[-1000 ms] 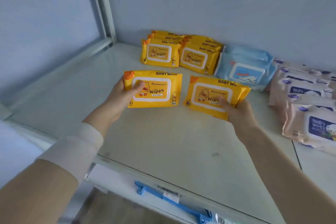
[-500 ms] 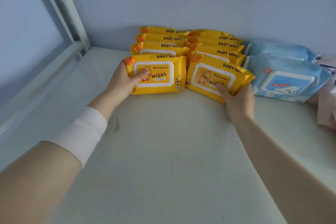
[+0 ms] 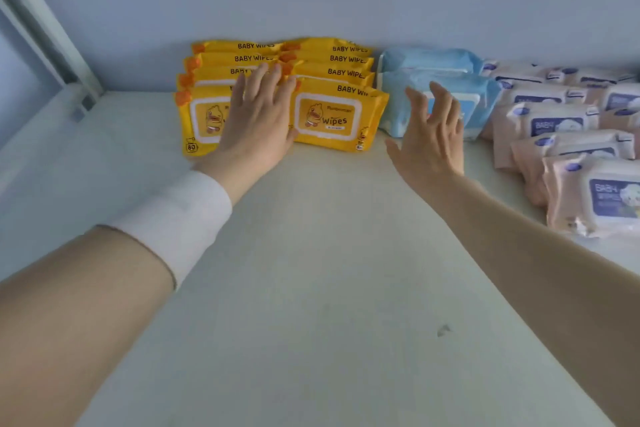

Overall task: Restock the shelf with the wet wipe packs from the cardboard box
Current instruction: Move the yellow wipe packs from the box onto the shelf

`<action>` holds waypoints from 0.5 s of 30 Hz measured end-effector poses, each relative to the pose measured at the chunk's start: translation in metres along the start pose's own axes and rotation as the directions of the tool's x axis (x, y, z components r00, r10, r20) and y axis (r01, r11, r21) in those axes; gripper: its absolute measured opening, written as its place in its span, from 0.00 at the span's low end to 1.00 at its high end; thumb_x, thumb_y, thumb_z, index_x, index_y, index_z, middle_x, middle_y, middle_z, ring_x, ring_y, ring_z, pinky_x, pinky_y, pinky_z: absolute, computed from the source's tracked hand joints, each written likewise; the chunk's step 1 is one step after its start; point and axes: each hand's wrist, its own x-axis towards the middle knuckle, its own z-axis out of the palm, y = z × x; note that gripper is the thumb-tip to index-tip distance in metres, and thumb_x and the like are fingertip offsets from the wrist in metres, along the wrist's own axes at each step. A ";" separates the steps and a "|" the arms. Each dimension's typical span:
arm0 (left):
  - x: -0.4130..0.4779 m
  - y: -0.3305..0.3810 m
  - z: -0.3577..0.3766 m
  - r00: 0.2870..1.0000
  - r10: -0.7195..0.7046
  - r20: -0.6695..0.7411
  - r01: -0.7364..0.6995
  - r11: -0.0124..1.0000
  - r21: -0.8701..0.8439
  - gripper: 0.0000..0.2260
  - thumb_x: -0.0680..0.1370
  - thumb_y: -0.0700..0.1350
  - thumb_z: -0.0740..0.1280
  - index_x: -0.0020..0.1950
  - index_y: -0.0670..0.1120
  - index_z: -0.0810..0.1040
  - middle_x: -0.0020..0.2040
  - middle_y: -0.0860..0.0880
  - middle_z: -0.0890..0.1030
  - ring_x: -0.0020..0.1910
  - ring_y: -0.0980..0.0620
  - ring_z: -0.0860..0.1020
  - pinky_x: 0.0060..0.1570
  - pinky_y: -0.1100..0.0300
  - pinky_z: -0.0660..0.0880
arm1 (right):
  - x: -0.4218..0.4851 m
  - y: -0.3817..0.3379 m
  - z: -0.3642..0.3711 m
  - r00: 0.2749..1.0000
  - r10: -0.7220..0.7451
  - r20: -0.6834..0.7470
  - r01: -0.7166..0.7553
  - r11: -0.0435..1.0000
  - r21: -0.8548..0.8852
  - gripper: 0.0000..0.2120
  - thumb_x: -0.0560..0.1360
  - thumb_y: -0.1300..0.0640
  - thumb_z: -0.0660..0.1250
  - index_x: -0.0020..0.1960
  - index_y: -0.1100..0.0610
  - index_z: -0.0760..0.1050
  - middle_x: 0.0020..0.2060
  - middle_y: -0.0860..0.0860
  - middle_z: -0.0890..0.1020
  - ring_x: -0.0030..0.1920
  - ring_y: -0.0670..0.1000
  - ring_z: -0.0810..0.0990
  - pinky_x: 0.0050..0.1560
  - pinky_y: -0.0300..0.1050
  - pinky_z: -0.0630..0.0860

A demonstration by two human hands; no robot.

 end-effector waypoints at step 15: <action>-0.023 0.455 -0.135 0.845 0.511 0.155 -0.530 0.838 0.126 0.21 0.78 0.49 0.60 0.68 0.42 0.67 0.67 0.41 0.73 0.66 0.43 0.70 0.63 0.49 0.64 | -0.186 0.357 -0.234 0.908 0.344 0.241 -0.182 0.839 -0.512 0.28 0.78 0.49 0.59 0.74 0.57 0.56 0.73 0.59 0.58 0.75 0.60 0.51 0.74 0.59 0.49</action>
